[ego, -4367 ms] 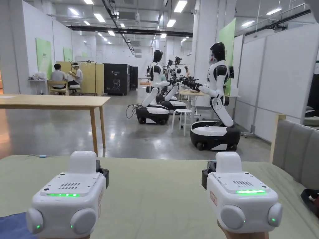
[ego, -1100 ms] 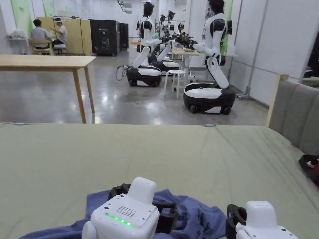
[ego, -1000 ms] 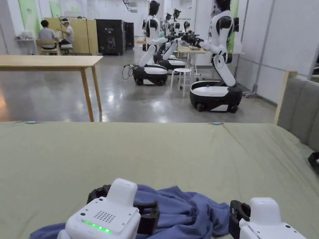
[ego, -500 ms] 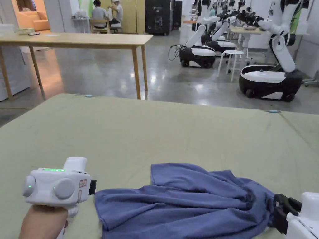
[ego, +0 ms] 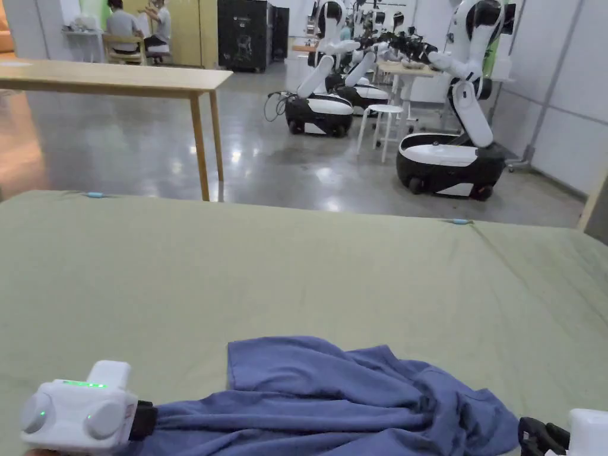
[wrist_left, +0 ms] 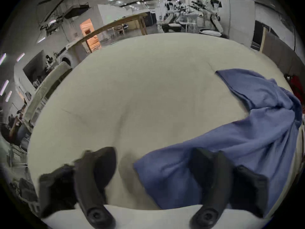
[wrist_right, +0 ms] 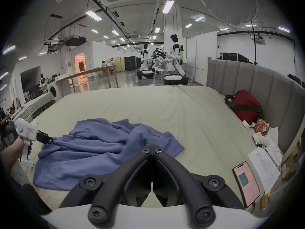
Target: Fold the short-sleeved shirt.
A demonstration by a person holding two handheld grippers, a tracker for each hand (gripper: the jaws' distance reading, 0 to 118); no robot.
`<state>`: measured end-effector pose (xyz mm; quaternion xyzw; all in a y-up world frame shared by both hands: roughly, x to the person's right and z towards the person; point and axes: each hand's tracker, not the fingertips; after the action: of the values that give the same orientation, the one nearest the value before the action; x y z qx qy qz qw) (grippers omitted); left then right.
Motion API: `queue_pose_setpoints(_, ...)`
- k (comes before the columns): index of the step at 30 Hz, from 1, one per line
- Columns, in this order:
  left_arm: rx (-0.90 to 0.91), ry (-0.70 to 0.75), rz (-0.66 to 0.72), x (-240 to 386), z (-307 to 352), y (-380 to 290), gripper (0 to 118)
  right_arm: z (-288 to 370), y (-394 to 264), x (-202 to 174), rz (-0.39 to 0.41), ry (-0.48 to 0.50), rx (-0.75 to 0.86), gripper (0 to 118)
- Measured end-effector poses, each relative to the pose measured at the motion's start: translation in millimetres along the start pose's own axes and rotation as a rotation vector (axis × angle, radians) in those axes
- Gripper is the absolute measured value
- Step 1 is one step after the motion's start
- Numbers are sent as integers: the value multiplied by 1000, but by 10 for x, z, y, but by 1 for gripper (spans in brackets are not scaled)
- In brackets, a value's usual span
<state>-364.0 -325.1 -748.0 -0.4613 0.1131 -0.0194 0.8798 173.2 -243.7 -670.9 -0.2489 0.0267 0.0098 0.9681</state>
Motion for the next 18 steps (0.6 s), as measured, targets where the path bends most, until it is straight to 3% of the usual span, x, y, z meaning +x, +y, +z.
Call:
queue_pose_setpoints(1,27,-43,24,42,75,-23,62,-44,3,67,-1,-18,-10,1)
queue_pose_setpoints(2,51,-73,32,103,153,-45,25,-103,-7,156,0,-29,-21,1)
queue_pose_setpoints(3,64,-84,9,240,458,-63,4,-195,-11,241,10,-46,-46,1)
queue_pose_setpoints(5,98,-54,-30,391,655,-84,4,-415,-8,384,39,-79,-109,1)
queue_pose_setpoints(6,41,-158,13,319,531,-50,4,-539,-4,462,46,-80,-146,1)
queue_pose_setpoints(8,94,-162,25,186,405,58,4,-798,31,571,38,-51,-217,7)
queue_pose_setpoints(9,124,-152,17,158,449,122,4,-943,52,605,35,-42,-255,26)
queue_pose_setpoints(10,138,-158,21,126,476,181,4,-1061,66,629,33,-25,-277,61)
queue_pose_setpoints(11,206,-138,-2,255,769,75,4,-1200,90,644,38,-22,-285,104)
queue_pose_setpoints(12,214,-138,-6,263,828,101,4,-1334,100,655,39,-25,-277,118)
queue_pose_setpoints(17,228,-140,-24,259,924,195,4,-1797,82,682,38,-26,-296,118)
queue_pose_setpoints(18,229,-139,-24,261,919,201,4,-1831,34,663,45,-20,-325,113)
